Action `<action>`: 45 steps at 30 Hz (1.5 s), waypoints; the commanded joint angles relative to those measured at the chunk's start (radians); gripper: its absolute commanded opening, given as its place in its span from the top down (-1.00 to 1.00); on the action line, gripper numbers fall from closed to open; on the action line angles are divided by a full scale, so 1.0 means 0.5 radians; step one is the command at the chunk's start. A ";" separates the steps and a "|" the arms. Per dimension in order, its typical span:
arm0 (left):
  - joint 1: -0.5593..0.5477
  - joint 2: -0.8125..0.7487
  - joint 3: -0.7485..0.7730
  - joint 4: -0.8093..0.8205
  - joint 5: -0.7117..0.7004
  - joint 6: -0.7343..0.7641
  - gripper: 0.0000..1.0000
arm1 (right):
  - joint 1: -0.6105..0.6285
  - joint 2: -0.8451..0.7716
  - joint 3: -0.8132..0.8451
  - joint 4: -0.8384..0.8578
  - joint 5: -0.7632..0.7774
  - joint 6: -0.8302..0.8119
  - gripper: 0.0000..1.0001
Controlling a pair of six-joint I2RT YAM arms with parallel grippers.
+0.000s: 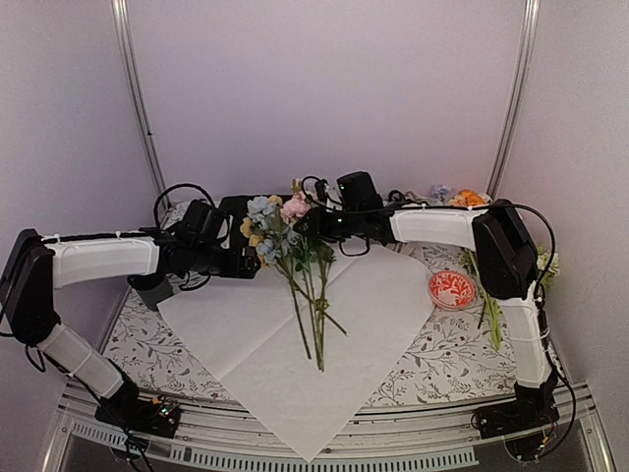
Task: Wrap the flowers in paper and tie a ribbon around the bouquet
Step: Place the fake flower on the flattened wrapping paper, then pick up the bottom corner of the flattened wrapping paper from the center of the board.
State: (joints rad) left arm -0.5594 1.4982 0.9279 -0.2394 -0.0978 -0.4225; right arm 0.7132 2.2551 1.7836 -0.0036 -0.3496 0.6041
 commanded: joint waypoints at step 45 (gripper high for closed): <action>-1.235 -0.460 -0.488 0.239 0.702 0.984 -0.73 | -0.576 -0.569 -0.337 -1.646 0.419 -1.124 -0.64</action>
State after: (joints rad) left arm -1.0451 1.3106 0.7231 -0.1402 0.1741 -0.1257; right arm 0.3622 2.0991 1.6264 -0.8371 -0.2058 0.0273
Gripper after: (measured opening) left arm 0.859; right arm 0.826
